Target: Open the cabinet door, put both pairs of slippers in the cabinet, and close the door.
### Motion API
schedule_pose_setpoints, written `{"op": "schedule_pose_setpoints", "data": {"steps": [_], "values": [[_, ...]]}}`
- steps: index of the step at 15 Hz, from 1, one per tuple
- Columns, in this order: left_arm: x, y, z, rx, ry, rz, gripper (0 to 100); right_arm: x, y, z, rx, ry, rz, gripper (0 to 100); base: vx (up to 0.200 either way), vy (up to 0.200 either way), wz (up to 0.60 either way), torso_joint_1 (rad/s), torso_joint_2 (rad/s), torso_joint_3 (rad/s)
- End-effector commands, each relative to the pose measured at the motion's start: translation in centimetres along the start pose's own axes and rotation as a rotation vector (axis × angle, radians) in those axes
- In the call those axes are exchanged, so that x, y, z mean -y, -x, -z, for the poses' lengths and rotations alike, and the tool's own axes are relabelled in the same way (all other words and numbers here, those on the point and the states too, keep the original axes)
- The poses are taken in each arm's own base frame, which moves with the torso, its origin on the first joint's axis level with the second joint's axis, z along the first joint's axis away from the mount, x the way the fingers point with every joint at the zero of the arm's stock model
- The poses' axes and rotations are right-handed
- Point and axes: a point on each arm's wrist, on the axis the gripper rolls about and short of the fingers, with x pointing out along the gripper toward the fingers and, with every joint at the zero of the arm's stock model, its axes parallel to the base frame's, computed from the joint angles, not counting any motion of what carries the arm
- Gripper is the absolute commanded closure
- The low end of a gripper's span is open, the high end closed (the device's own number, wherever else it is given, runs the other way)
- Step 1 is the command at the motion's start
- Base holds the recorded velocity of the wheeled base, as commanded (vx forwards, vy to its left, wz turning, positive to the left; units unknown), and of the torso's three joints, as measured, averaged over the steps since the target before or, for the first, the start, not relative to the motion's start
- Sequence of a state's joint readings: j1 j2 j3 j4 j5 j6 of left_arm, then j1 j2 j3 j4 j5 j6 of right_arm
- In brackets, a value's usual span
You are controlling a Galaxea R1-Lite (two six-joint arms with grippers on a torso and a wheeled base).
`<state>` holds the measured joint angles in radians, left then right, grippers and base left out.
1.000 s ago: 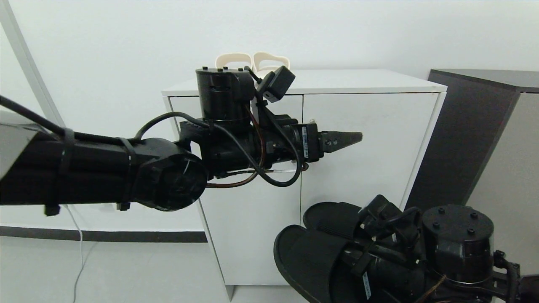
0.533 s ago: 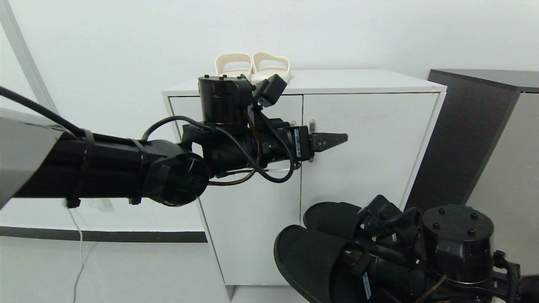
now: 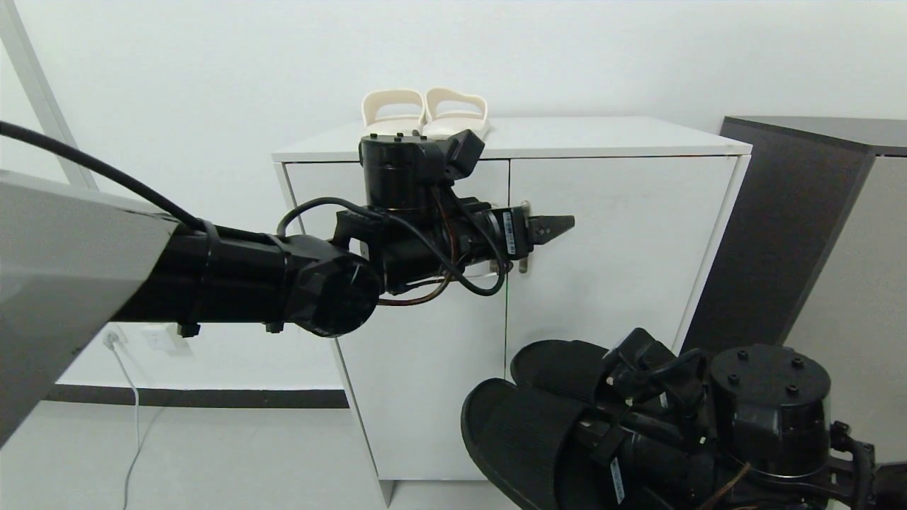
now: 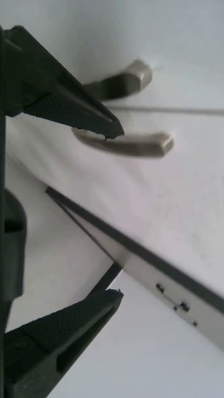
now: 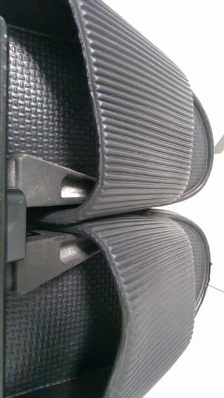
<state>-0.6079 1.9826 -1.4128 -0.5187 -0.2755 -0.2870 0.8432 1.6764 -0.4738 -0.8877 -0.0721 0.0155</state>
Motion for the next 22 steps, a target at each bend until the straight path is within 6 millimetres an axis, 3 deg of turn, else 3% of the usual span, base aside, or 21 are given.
{"op": "schedule_pose_setpoints", "data": {"steps": [1, 12, 13, 19, 22], "values": [[-0.5, -0.9, 0.5, -0.004, 0.002, -0.015, 0, 0.0, 0.0, 0.0, -0.001, 0.0, 0.0, 100, 0.0, 0.0, 0.0, 0.0, 0.0, 0.0], [-0.3, -2.0, 0.8, -0.025, 0.007, 0.009, 0, -0.1, 0.1, 0.1, -0.003, 0.002, -0.005, 100, 0.0, 0.0, 0.0, 0.0, 0.0, 0.0], [-0.1, -2.1, 1.0, -0.029, 0.007, 0.014, 100, -0.1, 0.1, 0.2, -0.007, 0.002, -0.005, 100, 0.0, 0.0, 0.0, 0.0, 0.0, 0.0], [0.1, -1.8, 1.2, -0.041, 0.023, 0.023, 100, -0.3, 0.2, 0.4, -0.013, 0.005, -0.014, 100, 0.0, 0.0, 0.0, 0.0, 0.0, 0.0], [0.6, -0.1, 1.3, -0.057, 0.028, 0.021, 100, -0.7, 0.5, 0.6, -0.021, 0.011, -0.032, 100, 0.0, 0.0, 0.0, 0.0, 0.0, 0.0]]}}
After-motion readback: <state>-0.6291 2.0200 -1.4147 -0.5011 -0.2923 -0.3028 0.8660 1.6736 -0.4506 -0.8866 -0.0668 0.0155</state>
